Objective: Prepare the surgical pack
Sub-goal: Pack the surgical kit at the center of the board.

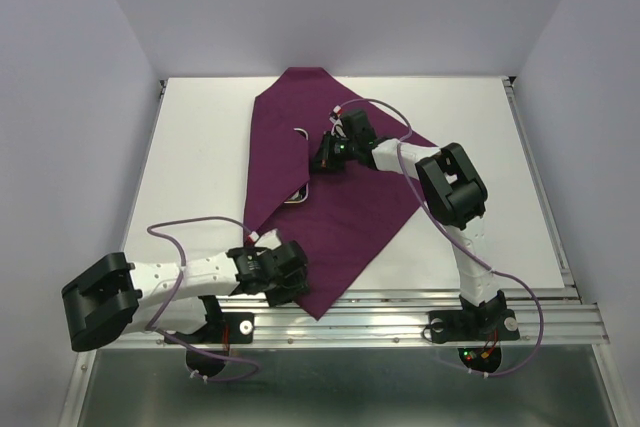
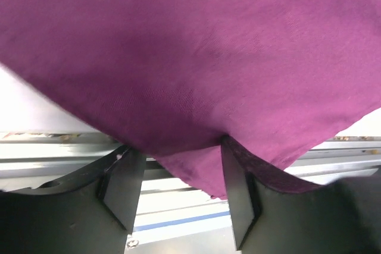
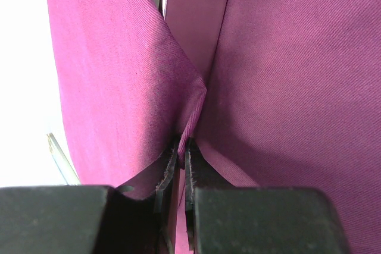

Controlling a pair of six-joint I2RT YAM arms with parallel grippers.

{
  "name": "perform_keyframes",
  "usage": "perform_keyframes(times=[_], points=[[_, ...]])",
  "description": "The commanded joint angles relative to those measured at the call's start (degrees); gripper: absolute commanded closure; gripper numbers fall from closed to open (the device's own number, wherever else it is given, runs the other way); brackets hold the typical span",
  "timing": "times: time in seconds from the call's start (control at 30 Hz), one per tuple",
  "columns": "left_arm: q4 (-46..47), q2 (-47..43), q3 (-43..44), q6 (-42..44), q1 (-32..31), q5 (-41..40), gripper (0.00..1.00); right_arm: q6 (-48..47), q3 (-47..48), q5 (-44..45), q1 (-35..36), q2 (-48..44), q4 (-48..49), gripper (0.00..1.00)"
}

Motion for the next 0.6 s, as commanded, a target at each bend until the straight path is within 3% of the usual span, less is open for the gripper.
perform_keyframes(times=[0.0, 0.13, 0.3, 0.33, 0.57], points=[[2.3, 1.5, 0.9, 1.6, 0.1, -1.3, 0.39, -0.2, 2.2, -0.6, 1.0, -0.3, 1.1, 0.99], [2.1, -1.9, 0.7, 1.4, 0.1, -3.6, 0.49, -0.3, 2.0, -0.5, 1.0, -0.4, 1.0, 0.99], [0.5, -7.1, 0.4, 0.2, 0.1, -5.4, 0.86, -0.2, 2.1, -0.5, 1.0, -0.2, 1.1, 0.99], [0.3, -7.8, 0.5, 0.2, 0.2, -5.6, 0.99, -0.2, 2.1, -0.5, 1.0, -0.2, 1.1, 0.99], [-5.1, -13.6, 5.9, 0.4, 0.2, -9.7, 1.00, -0.7, 2.2, -0.3, 1.0, 0.0, 0.5, 0.99]])
